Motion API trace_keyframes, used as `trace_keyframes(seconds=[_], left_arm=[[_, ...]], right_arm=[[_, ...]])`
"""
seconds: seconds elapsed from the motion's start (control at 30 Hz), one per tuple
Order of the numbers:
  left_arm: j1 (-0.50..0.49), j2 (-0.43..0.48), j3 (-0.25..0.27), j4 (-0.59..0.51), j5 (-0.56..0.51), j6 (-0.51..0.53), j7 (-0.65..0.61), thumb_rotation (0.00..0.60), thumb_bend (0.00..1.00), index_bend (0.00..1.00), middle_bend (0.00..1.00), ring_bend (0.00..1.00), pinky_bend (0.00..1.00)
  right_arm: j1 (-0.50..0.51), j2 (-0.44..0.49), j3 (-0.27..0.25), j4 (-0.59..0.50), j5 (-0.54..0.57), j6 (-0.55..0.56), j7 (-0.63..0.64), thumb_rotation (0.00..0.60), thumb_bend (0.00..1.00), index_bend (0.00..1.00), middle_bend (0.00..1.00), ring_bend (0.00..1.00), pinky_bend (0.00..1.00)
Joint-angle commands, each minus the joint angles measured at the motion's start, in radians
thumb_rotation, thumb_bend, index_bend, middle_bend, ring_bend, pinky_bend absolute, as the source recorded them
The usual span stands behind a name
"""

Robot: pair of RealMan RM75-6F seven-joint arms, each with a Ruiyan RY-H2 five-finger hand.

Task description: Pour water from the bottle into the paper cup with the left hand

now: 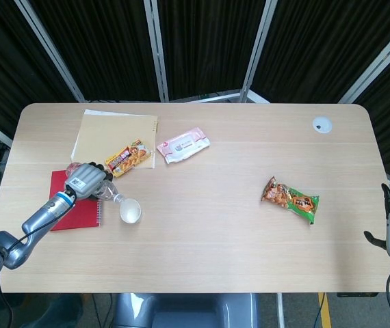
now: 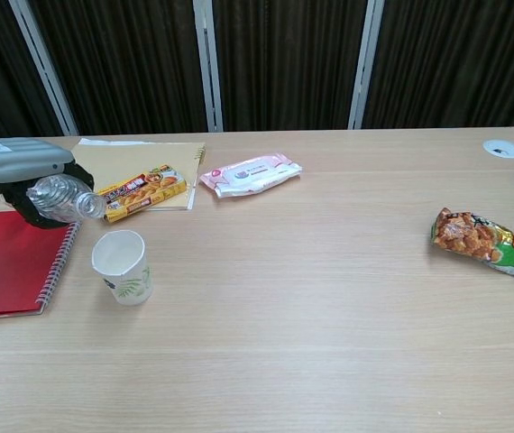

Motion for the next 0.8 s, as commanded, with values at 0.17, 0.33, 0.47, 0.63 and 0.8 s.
trace_keyframes(seconds=[0.17,0.33,0.47,0.63,0.8], left_arm=[[-0.002,0.006,-0.007,-0.017,-0.012,-0.008,0.040,0.600,0.50,0.55,0.50,0.32,0.33],[-0.003,0.011,-0.011,-0.035,-0.020,-0.012,0.079,0.600,0.50,0.55,0.50,0.32,0.33],[-0.004,0.014,-0.017,-0.048,-0.028,-0.014,0.109,0.600,0.50,0.55,0.50,0.32,0.33],[-0.003,0.016,-0.020,-0.054,-0.038,-0.020,0.137,0.600,0.50,0.55,0.50,0.32,0.33],[-0.002,0.023,-0.024,-0.060,-0.043,-0.018,0.164,0.600,0.50,0.55,0.50,0.32,0.33]], right_arm=[[0.001,0.001,0.000,0.000,0.001,-0.002,0.000,0.600,0.00,0.00,0.00,0.00,0.00],[0.001,0.002,0.000,0.000,0.004,-0.005,0.002,0.600,0.00,0.00,0.00,0.00,0.00],[0.001,0.002,0.000,0.000,0.004,-0.004,0.001,0.600,0.00,0.00,0.00,0.00,0.00],[0.000,0.004,0.000,-0.002,0.004,-0.003,0.002,0.600,0.00,0.00,0.00,0.00,0.00],[0.001,0.004,0.000,-0.003,0.006,-0.004,0.001,0.600,0.00,0.00,0.00,0.00,0.00]])
